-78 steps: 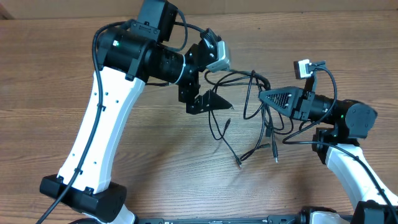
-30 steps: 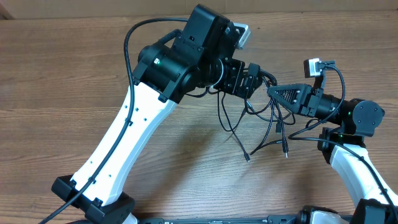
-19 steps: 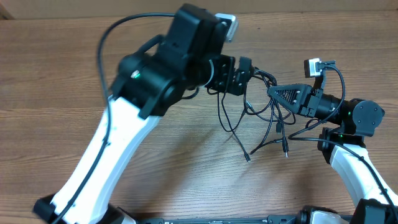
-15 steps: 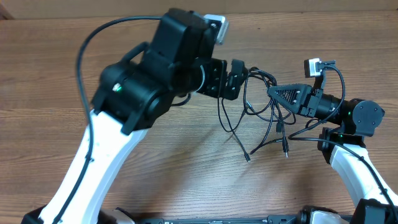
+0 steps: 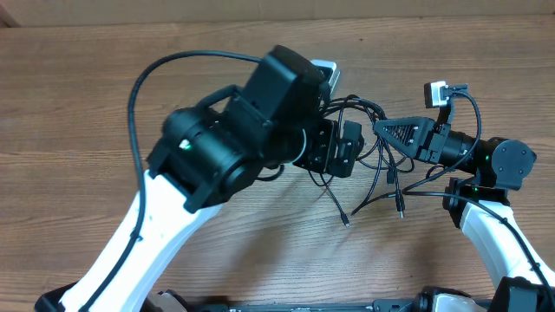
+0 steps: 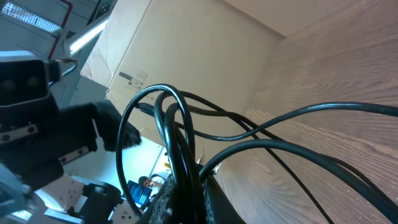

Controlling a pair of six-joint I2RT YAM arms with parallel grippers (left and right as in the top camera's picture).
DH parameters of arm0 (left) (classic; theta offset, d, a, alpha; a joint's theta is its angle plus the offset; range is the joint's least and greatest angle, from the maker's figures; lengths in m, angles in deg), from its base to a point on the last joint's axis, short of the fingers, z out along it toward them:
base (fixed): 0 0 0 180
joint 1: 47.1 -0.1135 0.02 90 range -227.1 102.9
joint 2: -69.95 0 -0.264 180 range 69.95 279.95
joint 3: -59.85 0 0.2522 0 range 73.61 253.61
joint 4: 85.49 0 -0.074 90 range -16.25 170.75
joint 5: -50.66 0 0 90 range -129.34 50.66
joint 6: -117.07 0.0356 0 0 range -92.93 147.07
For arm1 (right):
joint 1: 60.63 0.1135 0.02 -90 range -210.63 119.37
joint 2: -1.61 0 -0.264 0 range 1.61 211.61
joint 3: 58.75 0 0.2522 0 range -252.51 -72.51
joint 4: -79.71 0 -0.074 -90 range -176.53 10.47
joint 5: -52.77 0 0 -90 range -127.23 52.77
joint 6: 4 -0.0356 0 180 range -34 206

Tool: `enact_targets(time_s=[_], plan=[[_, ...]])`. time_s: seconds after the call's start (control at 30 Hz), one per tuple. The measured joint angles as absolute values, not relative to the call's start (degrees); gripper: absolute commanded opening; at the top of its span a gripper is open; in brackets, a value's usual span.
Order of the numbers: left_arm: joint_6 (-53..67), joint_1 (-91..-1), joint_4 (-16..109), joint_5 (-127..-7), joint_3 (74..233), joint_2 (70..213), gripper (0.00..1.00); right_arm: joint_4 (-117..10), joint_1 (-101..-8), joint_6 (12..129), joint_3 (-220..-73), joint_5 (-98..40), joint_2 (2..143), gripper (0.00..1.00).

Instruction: Untangle cables

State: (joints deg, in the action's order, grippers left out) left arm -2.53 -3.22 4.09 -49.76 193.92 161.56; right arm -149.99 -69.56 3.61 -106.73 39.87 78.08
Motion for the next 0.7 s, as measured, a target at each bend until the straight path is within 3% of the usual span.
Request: enact_targets(time_s=[0.2,0.27,0.3,0.43,0.6,0.7], plan=[[-5.97,-3.20,3.00,-49.32,193.92,165.63,1.00,-149.99,-69.56,3.66,-106.73,39.87,78.08,0.09],[-6.27,-3.20,3.43,-49.32,193.92,167.09,0.94,-149.96,-69.56,3.72,-106.73,39.87,78.08,0.09],[-6.47,-3.20,3.91,-49.30,193.92,167.86,0.89,-149.99,-69.54,3.75,-106.73,39.87,78.08,0.09],[-7.34,-3.20,5.79,-49.08,193.92,170.11,0.36,-149.99,-69.56,3.70,-106.73,39.87,78.08,0.09],[-7.39,-3.20,7.70,-48.73,193.92,170.48,0.04,-149.99,-69.56,3.75,-106.73,39.89,78.08,0.09],[-7.39,-3.20,7.91,-47.66,193.92,170.48,0.04,-149.96,-69.56,3.75,-106.73,39.91,78.08,0.14]])
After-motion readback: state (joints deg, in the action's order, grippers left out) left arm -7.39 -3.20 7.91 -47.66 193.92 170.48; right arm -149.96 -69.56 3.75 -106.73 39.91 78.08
